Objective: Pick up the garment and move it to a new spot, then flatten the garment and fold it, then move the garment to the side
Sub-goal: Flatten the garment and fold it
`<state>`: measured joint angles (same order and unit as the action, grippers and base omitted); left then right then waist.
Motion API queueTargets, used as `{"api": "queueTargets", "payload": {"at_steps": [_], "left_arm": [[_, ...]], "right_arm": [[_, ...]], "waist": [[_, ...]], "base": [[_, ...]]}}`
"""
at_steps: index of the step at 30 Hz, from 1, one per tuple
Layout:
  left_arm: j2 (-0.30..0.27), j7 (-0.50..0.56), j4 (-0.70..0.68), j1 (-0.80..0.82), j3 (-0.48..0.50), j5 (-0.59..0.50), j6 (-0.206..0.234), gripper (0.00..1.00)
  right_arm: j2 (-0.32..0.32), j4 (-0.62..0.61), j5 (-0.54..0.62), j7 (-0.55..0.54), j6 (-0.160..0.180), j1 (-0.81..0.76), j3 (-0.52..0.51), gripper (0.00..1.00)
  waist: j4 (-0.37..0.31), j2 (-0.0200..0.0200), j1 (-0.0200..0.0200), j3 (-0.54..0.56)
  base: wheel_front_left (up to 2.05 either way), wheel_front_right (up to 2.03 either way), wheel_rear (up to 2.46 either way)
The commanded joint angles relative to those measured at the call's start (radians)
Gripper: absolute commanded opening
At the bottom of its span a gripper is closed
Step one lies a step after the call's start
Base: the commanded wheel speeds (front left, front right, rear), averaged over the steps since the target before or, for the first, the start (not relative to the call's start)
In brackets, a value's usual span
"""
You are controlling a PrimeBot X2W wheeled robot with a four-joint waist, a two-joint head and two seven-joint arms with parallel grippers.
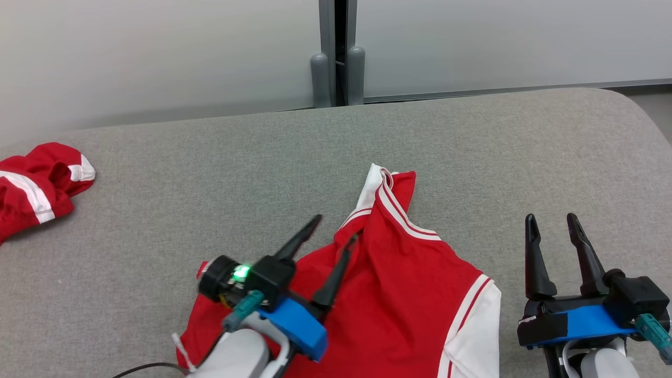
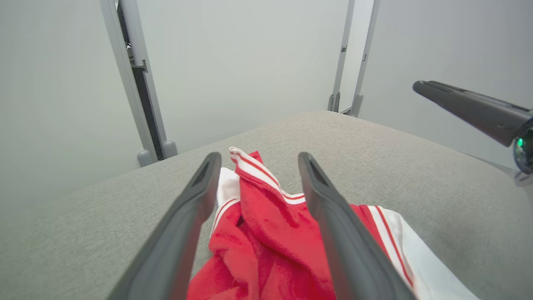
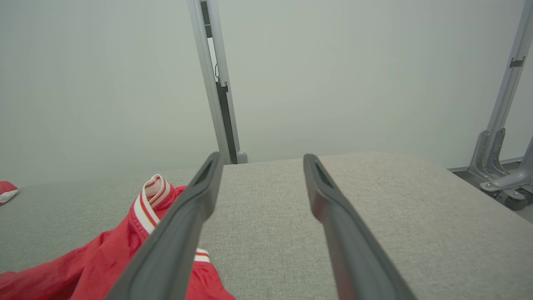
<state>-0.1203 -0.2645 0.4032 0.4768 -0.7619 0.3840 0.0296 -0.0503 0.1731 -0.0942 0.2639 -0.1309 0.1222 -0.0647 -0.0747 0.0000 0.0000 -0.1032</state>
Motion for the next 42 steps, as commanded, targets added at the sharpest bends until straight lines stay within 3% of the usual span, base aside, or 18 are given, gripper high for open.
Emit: {"api": "queueTargets", "payload": {"at_steps": [1,8,16,23,33,40,41,42], "left_arm": [[-0.030,0.000,-0.008,-0.031,0.053,-0.008,0.012,1.00],[-0.099,0.000,-0.017,-0.128,0.216,-0.010,0.035,1.00],[-0.124,0.000,0.000,-0.233,0.340,-0.022,0.023,1.00],[-0.099,0.000,0.068,-0.273,0.381,-0.023,-0.015,1.00],[-0.046,0.000,0.226,-0.206,0.417,-0.051,-0.085,1.00],[-0.032,0.000,0.344,-0.155,0.422,-0.072,-0.110,1.00],[-0.030,0.000,0.353,-0.148,0.424,-0.074,-0.113,0.31],[-0.032,0.000,0.354,-0.139,0.424,-0.081,-0.118,0.00]], "right_arm": [[0.000,-0.004,-0.004,0.001,0.000,-0.009,-0.002,1.00],[0.000,-0.007,0.000,0.001,0.000,-0.016,-0.007,1.00],[0.000,-0.008,0.006,0.001,0.000,-0.009,-0.004,1.00],[0.000,-0.006,0.016,0.001,0.000,-0.006,-0.002,1.00],[0.000,0.000,0.026,0.001,0.000,0.013,0.015,1.00],[-0.002,0.004,0.026,0.001,0.000,0.021,0.016,1.00],[-0.002,0.003,0.026,0.001,0.000,0.022,0.016,1.00],[-0.002,0.001,0.026,0.001,0.000,0.021,0.015,1.00]], "waist": [[0.007,0.0000,0.0000,0.000],[0.027,0.0000,0.0000,-0.005],[0.044,0.0000,0.0000,-0.014],[0.053,0.0000,0.0000,-0.024],[0.039,0.0000,0.0000,-0.038],[0.022,0.0000,0.0000,-0.043],[0.021,0.0000,0.0000,-0.043],[0.021,0.0000,0.0000,-0.044]], "base": [[0.00,0.00,0.00],[0.00,0.00,0.00],[0.00,0.00,0.00],[0.00,0.00,0.00],[0.00,0.00,0.00],[0.00,0.00,0.00],[0.00,0.00,0.00],[0.00,0.00,0.00]]}}
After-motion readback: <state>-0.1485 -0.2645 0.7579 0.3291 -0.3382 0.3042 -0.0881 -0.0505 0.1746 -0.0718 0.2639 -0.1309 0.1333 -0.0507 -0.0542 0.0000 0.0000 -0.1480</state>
